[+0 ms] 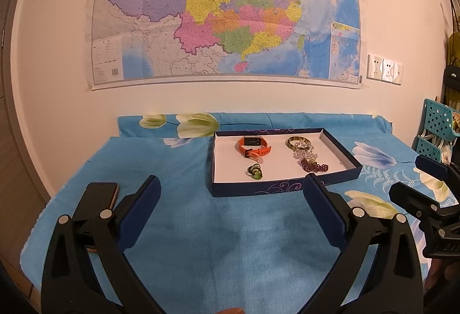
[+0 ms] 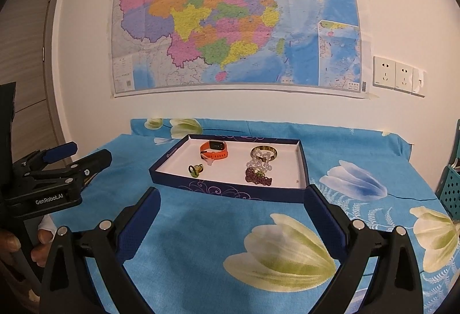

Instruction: Organize jewelry

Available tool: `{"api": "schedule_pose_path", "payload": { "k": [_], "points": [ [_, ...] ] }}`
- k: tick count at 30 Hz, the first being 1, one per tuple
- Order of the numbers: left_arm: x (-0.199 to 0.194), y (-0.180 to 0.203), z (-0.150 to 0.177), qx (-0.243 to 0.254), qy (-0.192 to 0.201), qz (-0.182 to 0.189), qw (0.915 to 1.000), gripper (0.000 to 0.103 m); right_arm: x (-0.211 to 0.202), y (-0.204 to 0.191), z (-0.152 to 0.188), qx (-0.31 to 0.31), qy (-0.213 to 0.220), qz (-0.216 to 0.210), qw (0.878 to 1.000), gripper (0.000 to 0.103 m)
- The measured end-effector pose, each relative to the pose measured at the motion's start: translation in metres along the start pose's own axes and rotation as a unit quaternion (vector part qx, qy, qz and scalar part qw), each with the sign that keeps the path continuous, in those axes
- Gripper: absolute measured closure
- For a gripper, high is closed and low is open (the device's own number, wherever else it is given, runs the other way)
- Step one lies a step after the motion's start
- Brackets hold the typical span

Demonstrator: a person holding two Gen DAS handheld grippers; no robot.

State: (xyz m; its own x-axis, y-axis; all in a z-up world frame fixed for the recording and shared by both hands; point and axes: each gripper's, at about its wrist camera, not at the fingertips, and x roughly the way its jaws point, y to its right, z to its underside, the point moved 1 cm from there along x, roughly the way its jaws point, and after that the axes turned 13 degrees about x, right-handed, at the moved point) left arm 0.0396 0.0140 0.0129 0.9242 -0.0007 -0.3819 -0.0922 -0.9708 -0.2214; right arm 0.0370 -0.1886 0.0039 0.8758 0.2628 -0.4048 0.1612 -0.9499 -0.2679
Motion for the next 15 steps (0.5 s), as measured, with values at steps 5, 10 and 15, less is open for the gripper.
{"api": "schedule_pose_path", "payload": {
  "k": [5,10,15],
  "points": [
    [-0.0001,0.0,0.0001,0.0,0.0,0.0,1.0,0.005,-0.0002,0.0001,-0.0002,0.001,-0.001,0.0,1.0,0.007],
    [-0.0008,-0.0005,0.0003,0.0,0.001,0.0,1.0,0.005,-0.0005,0.0002,-0.0005,0.0,0.001,0.001,1.0,0.007],
    [-0.0019,-0.001,0.0009,0.001,0.002,-0.001,1.0,0.006,-0.0002,-0.0001,0.0,0.0,-0.001,0.0,1.0,0.007]
  ]
}}
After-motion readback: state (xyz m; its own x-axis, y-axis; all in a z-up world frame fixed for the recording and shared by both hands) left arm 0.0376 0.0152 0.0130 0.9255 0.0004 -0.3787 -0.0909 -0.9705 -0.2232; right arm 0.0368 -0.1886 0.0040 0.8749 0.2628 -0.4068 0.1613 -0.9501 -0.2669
